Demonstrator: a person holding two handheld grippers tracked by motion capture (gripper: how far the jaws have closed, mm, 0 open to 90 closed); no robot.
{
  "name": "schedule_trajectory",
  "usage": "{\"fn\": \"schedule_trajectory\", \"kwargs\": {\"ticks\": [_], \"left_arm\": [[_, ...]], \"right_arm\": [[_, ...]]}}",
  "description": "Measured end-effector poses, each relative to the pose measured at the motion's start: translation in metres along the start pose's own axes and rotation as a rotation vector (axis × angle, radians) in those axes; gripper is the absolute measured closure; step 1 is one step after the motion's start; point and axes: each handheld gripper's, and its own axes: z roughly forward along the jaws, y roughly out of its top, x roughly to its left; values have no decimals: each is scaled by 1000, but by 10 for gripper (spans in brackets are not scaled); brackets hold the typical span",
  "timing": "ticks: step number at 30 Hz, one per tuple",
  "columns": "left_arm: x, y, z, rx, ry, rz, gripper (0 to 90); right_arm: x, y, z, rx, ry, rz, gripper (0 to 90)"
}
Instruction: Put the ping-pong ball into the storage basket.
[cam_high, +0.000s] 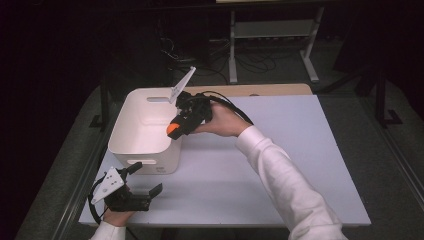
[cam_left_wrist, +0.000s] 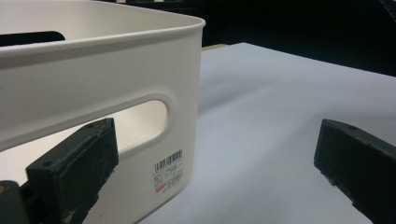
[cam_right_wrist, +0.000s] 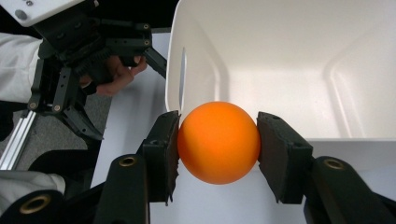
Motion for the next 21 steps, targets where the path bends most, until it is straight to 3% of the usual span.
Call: {"fn": "schedule_trajectory", "kwargs": {"ticks": [21], "left_arm": [[1,0,-1,3,-2,7,0]], "right_arm": [[-8,20,6,7,-5,-12,493]]}}
